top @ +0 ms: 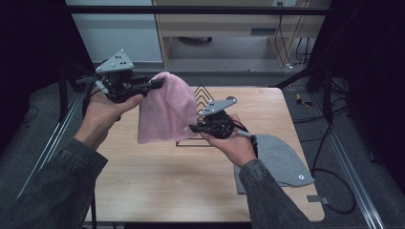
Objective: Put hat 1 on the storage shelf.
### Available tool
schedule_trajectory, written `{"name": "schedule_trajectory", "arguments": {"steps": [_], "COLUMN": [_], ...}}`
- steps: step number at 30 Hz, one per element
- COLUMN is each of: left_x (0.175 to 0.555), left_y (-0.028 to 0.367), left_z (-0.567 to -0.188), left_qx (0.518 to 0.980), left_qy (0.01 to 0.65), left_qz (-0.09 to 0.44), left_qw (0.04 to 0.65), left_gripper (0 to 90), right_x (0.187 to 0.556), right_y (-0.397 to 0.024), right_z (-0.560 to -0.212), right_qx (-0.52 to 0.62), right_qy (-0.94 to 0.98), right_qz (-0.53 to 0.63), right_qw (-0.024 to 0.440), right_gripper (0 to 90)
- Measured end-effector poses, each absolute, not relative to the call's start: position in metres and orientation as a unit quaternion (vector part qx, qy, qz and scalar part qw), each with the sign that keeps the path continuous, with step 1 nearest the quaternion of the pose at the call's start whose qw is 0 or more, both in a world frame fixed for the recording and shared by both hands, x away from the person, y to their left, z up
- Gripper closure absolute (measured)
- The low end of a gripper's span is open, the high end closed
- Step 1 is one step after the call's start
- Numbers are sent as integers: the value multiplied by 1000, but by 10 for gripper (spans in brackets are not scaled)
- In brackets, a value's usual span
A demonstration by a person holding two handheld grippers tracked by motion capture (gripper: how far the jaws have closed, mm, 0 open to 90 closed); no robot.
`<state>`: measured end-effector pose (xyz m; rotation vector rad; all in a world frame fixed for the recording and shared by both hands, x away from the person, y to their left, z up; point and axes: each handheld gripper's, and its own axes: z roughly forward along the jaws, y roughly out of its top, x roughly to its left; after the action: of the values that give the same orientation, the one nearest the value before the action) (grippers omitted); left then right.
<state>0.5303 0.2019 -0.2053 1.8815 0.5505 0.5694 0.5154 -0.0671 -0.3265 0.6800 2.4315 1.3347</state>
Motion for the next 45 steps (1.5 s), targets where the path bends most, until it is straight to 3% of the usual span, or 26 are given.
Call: {"name": "schedule_trajectory", "arguments": {"steps": [8, 24, 45], "left_x": [560, 592, 609], "left_y": [196, 176, 152], "left_z": [-190, -182, -200], "left_qx": [770, 770, 768], "left_qy": [250, 230, 226], "left_qz": [220, 241, 251], "left_qw": [545, 544, 544], "left_gripper": [790, 790, 788], "right_x": [538, 570, 583], "right_y": [-77, -90, -110], "right_z": [-306, -297, -312], "right_qx": [251, 277, 303], "right_qy": [831, 814, 809], "right_qz": [470, 472, 456], "right_qw": [163, 194, 216], "right_gripper": [844, 845, 844]}}
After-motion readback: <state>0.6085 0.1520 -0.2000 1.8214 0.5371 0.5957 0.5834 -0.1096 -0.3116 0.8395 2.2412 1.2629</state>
